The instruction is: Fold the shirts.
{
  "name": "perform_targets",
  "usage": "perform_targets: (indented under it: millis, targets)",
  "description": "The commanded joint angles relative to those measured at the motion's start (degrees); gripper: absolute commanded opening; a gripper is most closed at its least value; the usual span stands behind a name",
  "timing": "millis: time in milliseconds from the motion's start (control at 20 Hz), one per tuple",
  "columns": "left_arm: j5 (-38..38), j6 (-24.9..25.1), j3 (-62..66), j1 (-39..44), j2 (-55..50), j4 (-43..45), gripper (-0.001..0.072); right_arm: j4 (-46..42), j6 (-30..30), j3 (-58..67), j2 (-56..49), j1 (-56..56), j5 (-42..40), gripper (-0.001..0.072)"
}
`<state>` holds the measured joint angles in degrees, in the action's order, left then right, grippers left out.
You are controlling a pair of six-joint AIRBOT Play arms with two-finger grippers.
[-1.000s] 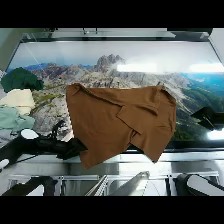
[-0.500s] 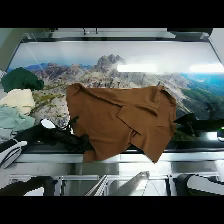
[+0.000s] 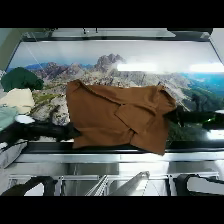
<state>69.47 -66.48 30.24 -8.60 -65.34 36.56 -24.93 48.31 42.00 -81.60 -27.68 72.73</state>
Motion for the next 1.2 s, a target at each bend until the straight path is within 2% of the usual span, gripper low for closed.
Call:
perform_targets:
  millis: [0, 100, 200, 250, 450, 600, 650, 750, 800, 900, 1000, 1050, 1150]
  targets:
    - [15.5, 1.1, 6.0, -13.6, 11.5, -3.3, 0.0016, 5.5, 2.9, 9.6, 11.4, -1.8, 8.0, 0.0029]
    - [20.2, 2.1, 13.6, -18.4, 18.3, -14.4, 0.0016, 9.4, 4.9, 16.8, 22.1, -4.4, 8.3, 0.0029]
    - [21.0, 3.0, 22.2, -20.7, 24.0, -25.9, 0.0016, 13.5, 5.8, 24.0, 33.4, -6.6, 8.1, 0.0029]
    - [20.7, 3.0, 27.8, -21.7, 25.8, -29.0, 0.0016, 13.7, 5.7, 27.4, 38.1, -7.8, 6.9, 0.0029]
    - [20.6, 2.9, 52.6, -30.3, 26.0, -31.3, 0.0017, 6.8, 6.7, 38.5, 51.2, -9.0, -5.7, 0.0029]
    - [20.5, 0.9, 61.7, -30.4, 20.3, -27.1, 0.0017, 0.5, 8.0, 39.6, 53.7, -9.0, -8.9, 0.0028]
    - [20.0, 0.4, 61.1, -28.8, 17.9, -25.2, 0.0017, 0.0, 9.6, 37.8, 52.5, -9.0, -7.7, 0.0028]
    - [19.6, 0.8, 56.5, -22.9, 12.1, -21.7, 0.0017, 5.2, 10.2, 29.8, 47.2, -7.8, -3.3, 0.0028]
    - [18.4, 2.8, 53.8, -19.3, 8.3, -19.0, 0.0017, 6.7, 9.9, 24.6, 44.2, -6.0, -3.8, 0.0028]
    - [12.9, 6.1, 48.8, -12.6, 0.8, -12.2, 0.0016, 6.6, 5.1, 13.4, 36.7, -0.8, -11.1, 0.0028]
    - [5.9, 10.0, 45.3, -8.0, -7.5, -9.0, 0.0017, 6.7, -0.4, 7.1, 26.8, 4.0, -21.2, 0.0028]
    - [2.8, 10.8, 44.9, -7.0, -12.1, -9.2, 0.0017, 7.1, -2.4, 7.0, 20.4, 6.3, -25.1, 0.0028]
    - [-0.1, 11.3, 47.4, -6.4, -22.1, -9.1, 0.0015, 14.7, -9.5, 9.3, 6.9, 9.8, -28.4, 0.0030]
